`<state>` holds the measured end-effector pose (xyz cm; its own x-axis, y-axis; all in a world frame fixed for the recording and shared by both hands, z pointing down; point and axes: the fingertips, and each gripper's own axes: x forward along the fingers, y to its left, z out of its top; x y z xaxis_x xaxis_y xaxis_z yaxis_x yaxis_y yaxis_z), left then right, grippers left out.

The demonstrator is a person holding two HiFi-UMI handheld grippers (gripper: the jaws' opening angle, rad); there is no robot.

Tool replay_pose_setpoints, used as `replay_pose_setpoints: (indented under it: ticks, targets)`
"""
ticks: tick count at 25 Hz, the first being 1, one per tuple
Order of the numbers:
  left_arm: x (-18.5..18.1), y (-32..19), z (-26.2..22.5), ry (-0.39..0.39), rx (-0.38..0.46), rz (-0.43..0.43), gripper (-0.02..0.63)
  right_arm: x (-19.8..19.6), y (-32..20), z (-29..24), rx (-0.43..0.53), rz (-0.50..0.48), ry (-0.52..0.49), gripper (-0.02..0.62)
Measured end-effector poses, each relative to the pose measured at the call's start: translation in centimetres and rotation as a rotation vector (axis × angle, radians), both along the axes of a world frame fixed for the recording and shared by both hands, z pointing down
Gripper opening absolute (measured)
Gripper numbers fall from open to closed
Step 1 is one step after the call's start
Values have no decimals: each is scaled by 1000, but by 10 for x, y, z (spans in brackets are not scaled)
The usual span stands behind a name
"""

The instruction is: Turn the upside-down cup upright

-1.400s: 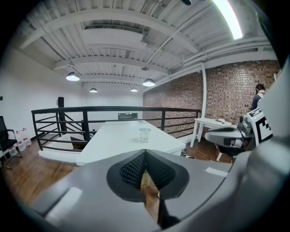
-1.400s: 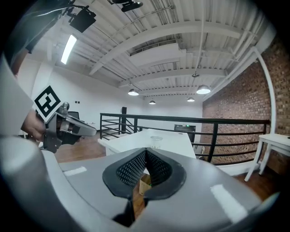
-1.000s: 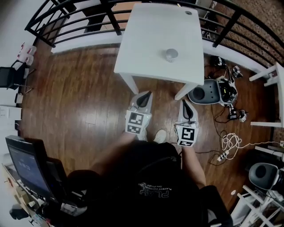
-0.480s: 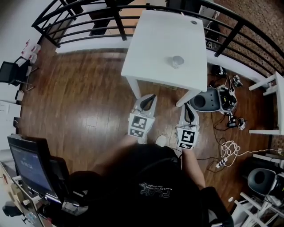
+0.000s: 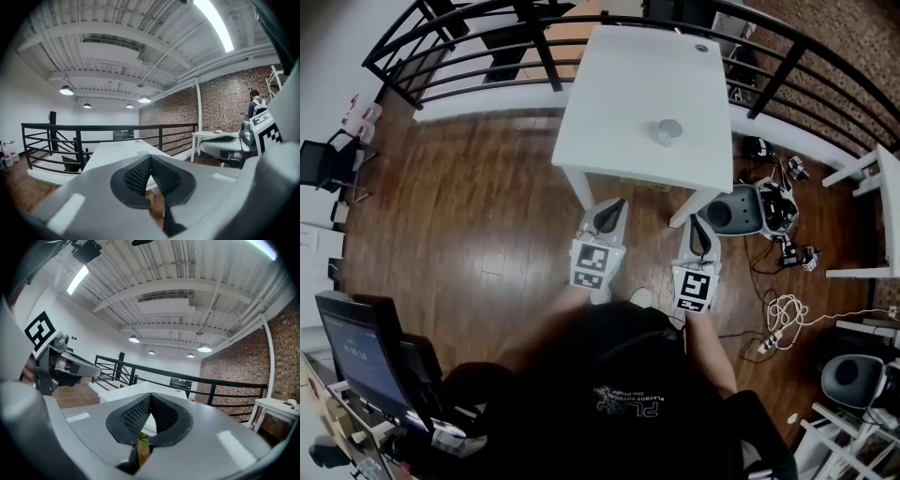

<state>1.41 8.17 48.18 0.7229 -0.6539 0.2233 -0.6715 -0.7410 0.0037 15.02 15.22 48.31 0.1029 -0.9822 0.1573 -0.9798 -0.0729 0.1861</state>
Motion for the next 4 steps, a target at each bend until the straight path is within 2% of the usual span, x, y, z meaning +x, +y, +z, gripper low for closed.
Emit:
replay_pose_setpoints:
  ticks: [4]
  targets:
    - [2,-5,-5,6,12,-4,-2,2,-4,-6,13,-1,3,12]
